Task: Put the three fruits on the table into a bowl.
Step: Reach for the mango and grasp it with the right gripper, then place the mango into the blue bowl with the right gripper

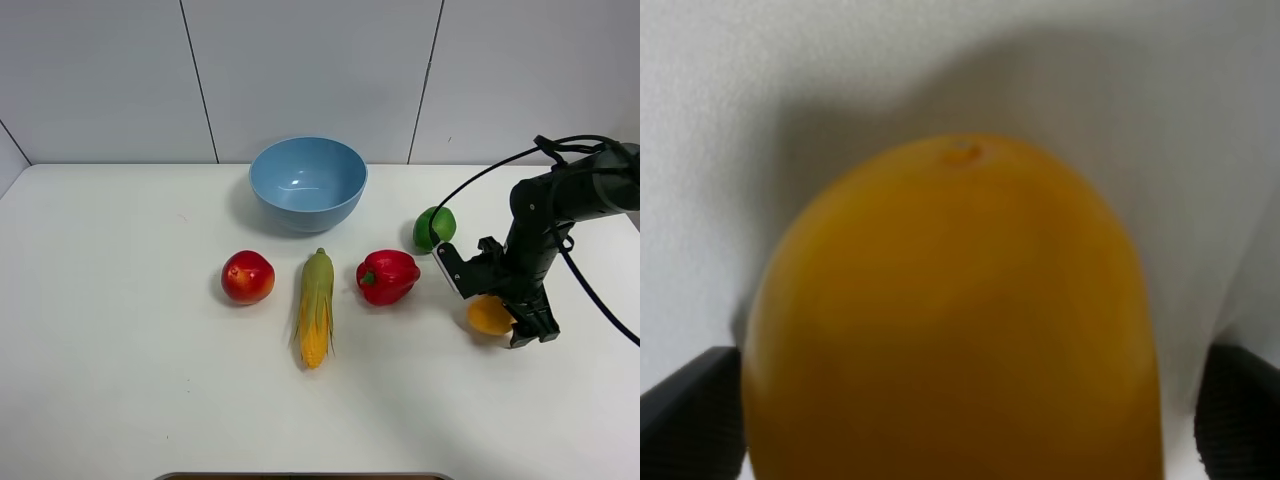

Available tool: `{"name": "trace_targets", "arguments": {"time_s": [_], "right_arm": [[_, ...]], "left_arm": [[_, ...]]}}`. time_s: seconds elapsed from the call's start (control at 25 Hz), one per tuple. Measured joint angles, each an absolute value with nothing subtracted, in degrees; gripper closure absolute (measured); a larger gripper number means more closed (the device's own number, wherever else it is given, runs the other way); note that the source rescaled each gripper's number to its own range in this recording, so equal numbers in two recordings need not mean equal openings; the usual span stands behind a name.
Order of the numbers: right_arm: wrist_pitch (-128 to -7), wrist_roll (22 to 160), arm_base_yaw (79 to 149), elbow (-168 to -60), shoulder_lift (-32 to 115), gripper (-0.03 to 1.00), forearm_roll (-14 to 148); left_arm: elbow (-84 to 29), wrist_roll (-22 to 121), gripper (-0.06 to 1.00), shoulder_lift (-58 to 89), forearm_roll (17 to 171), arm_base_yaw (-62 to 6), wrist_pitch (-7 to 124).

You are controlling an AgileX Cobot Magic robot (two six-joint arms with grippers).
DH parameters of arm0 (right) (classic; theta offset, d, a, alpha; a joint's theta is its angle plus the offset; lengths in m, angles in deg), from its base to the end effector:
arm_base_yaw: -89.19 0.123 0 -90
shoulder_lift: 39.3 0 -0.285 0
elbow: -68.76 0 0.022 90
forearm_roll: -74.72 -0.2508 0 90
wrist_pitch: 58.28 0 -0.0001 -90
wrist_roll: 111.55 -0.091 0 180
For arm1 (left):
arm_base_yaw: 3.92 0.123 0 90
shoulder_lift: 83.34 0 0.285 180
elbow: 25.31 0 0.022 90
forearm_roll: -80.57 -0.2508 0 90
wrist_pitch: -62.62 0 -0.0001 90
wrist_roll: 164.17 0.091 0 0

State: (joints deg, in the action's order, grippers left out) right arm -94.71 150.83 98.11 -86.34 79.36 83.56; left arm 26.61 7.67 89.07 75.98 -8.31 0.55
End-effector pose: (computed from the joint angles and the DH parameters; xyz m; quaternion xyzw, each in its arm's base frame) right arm 0.3014 0.0389 0.0938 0.7563 -0.6526 0.0367 0.0273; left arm 0.0003 0.0064 0.2593 -0.0296 0.8716 -0.0135 0.4891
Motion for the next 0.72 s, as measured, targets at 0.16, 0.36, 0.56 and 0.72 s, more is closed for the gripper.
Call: {"name": "trace_targets", "arguments": {"time_s": [0.16,0.36,0.56,0.72], "right_arm": [[-94.3,150.8,98.1,-86.3,79.4,0.34,83.6],[-95.5,150.3,98.1,-86.3,79.4,0.38,83.6],[-95.5,147.4,98.1,-86.3,79.4,0.38,84.9],[-95.6,145.4,98.1,-86.3,79.4,0.38,85.1]], "left_arm": [[26.6,7.7,-0.02,89.1,76.0,-8.3,0.6],[26.6,7.7,-0.02,89.1,76.0,-8.3,0.6],[26.6,7.7,-0.02,89.1,76.0,-8.3,0.6],[26.6,7.7,-0.02,89.1,76.0,-8.3,0.6]]}}
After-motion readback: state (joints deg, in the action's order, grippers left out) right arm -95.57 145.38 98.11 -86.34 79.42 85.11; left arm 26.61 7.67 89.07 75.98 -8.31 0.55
